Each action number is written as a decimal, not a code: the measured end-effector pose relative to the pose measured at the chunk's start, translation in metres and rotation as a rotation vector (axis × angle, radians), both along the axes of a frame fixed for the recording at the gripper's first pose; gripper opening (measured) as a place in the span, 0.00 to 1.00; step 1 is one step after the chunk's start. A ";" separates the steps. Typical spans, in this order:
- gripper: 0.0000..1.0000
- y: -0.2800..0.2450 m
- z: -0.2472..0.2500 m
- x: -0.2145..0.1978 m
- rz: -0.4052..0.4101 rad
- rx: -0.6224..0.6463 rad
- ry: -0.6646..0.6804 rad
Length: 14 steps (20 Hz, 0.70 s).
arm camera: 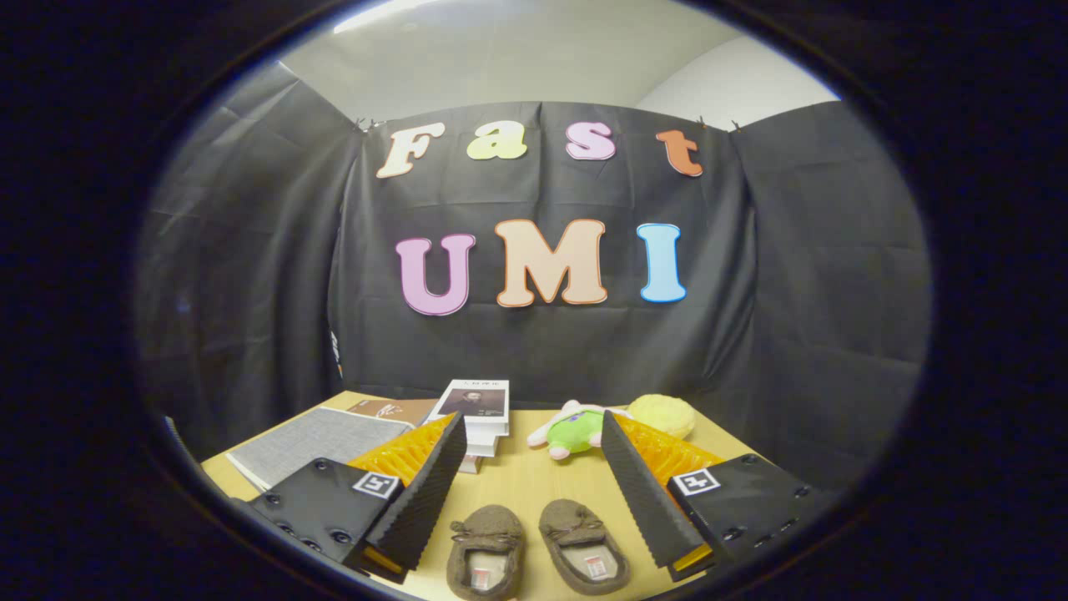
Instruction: Open the storage box then place both shoes into the box .Put the left shoe in first, then the right shoe, with the right side of both shoes facing outward in a uniform manner.
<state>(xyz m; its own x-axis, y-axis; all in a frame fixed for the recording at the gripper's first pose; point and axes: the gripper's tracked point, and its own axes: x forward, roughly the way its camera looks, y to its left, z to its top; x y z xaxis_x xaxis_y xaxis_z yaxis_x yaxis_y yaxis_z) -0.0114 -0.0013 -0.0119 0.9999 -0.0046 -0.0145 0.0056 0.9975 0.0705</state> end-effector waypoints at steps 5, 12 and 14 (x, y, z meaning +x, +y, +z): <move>1.00 0.017 0.003 -0.005 0.045 0.176 -0.014; 1.00 0.049 -0.034 -0.010 0.095 0.668 0.025; 1.00 0.062 -0.058 -0.011 0.088 0.808 0.055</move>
